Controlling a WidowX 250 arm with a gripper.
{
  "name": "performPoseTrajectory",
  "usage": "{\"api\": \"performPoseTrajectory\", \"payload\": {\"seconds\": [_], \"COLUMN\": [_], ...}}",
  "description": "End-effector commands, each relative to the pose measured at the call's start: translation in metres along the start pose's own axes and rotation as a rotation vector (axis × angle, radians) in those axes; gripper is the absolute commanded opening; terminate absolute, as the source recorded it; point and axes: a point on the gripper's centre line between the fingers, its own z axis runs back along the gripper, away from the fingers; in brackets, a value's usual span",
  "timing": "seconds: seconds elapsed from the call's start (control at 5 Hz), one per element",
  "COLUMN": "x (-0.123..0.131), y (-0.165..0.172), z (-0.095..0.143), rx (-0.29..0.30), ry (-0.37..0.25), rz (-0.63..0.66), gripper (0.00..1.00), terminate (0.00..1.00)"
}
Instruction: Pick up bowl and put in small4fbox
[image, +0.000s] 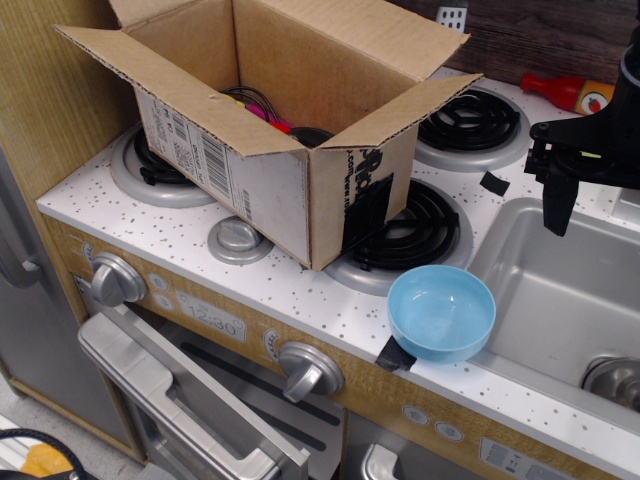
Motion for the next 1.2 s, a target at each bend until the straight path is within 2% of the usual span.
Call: {"api": "performPoseTrajectory", "payload": {"seconds": [0.0, 0.4, 0.6, 1.0], "x": [0.0, -0.018, -0.025, -0.031], "y": [0.0, 0.029, 0.043, 0.066], "z": [0.0, -0.025, -0.037, -0.066], "rx": [0.0, 0.02, 0.057, 0.029], "ry": [0.0, 0.016, 0.007, -0.04], "rz": [0.0, -0.119, -0.16, -0.2], "gripper": [1.0, 1.0, 1.0, 1.0], "terminate": [0.0, 0.0, 0.0, 0.0]}}
